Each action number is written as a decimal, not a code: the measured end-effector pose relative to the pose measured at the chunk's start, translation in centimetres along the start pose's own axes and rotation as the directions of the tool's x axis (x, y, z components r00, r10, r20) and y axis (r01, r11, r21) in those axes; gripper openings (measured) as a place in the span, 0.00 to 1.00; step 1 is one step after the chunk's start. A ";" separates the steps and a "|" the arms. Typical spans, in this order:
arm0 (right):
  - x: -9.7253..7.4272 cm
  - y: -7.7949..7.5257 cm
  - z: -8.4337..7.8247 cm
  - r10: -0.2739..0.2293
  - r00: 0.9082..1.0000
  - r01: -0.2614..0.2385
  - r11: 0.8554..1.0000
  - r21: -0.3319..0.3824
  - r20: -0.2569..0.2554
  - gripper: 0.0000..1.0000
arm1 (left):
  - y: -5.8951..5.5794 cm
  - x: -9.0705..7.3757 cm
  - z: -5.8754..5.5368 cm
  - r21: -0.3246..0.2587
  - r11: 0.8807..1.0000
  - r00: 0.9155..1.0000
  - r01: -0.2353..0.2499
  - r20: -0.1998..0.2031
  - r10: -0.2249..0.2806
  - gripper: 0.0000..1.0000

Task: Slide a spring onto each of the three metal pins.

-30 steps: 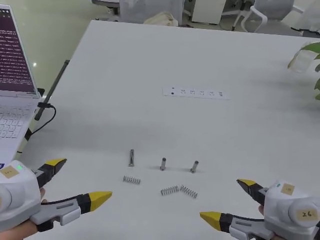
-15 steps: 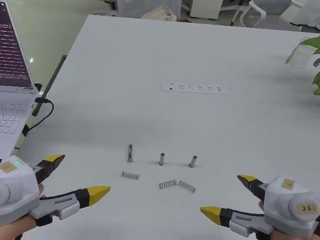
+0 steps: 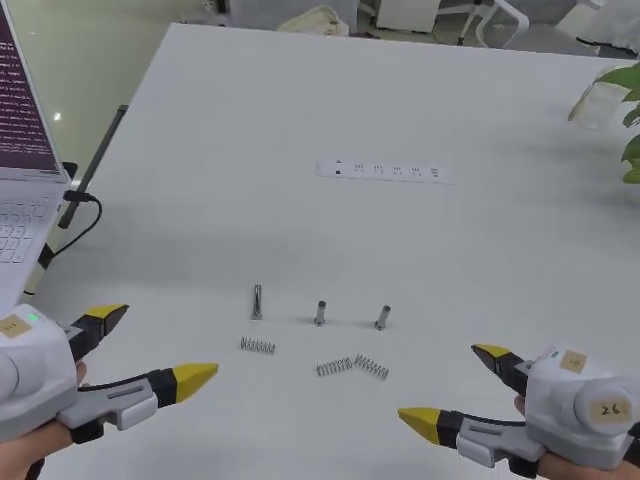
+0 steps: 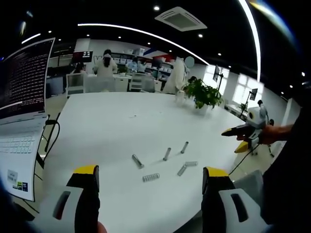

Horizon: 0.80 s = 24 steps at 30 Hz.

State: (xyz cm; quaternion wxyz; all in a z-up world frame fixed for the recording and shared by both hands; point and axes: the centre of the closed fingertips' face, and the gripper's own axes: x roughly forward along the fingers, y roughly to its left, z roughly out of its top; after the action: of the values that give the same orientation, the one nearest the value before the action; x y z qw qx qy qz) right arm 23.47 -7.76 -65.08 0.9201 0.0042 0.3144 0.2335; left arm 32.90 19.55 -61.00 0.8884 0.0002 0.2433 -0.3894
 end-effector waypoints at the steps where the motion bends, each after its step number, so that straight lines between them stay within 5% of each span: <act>1: 0.0 0.0 0.0 0.000 1.000 0.000 1.000 0.000 -0.001 0.83 | 0.0 0.0 0.0 -0.002 1.000 1.000 -0.001 0.000 0.001 0.85; 24: 0.0 -0.2 -0.1 0.006 1.000 -0.006 1.000 -0.003 0.000 0.80 | -0.1 2.3 0.6 0.020 1.000 1.000 0.024 -0.017 -0.024 0.83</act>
State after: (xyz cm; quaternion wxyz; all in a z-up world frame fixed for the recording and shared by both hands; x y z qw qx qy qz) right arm 23.52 -7.89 -65.16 0.9194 0.0038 0.3142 0.2366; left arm 34.43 17.75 -61.41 0.8815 0.0096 0.2471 -0.4023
